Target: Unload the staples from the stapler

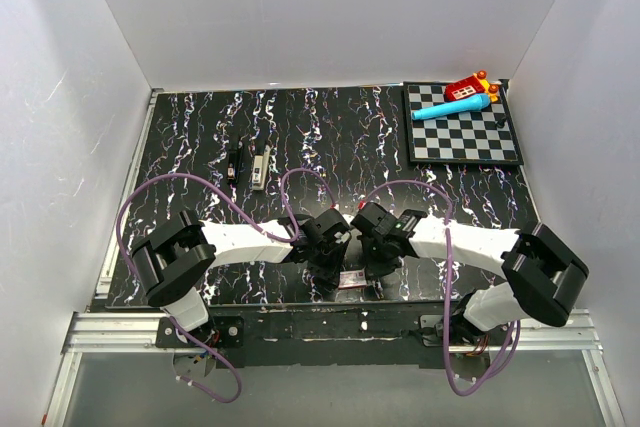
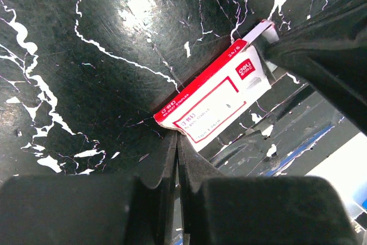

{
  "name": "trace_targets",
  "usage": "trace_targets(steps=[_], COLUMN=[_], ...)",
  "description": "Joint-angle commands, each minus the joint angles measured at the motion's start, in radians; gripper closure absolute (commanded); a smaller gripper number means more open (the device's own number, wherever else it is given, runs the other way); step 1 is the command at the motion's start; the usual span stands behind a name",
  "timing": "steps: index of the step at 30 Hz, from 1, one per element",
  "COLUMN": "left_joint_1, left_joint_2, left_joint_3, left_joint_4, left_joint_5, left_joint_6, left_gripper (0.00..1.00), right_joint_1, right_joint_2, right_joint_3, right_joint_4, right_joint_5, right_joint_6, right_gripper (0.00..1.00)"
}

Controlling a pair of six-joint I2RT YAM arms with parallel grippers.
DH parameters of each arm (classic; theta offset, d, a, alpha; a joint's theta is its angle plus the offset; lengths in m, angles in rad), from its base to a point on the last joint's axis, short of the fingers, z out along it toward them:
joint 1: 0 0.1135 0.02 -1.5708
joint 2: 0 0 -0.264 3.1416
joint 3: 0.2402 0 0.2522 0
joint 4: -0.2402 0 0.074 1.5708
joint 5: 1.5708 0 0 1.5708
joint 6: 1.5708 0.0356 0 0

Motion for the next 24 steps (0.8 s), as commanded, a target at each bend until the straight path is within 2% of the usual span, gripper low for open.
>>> trace_targets(steps=[1, 14, 21, 24], left_joint_1=[-0.002, 0.006, 0.006, 0.006], left_joint_2=[0.001, 0.003, 0.003, 0.007], left_joint_3=[0.006, 0.008, 0.009, 0.009], left_joint_4=[-0.017, -0.023, -0.026, -0.027], left_joint_5=[-0.046, -0.055, -0.055, -0.052], left_joint_6=[0.005, 0.008, 0.005, 0.005], left_gripper=[0.98, 0.99, 0.99, 0.99], right_joint_1=[0.019, 0.026, 0.025, 0.026], right_joint_2=[0.007, 0.006, 0.016, 0.016], right_joint_3=[0.053, 0.061, 0.064, 0.070], right_joint_4=[0.040, -0.004, -0.020, -0.026], right_joint_5=[-0.026, 0.037, 0.038, 0.038], right_joint_6=[0.013, 0.023, 0.028, 0.028], right_gripper=[0.99, 0.98, 0.87, 0.86])
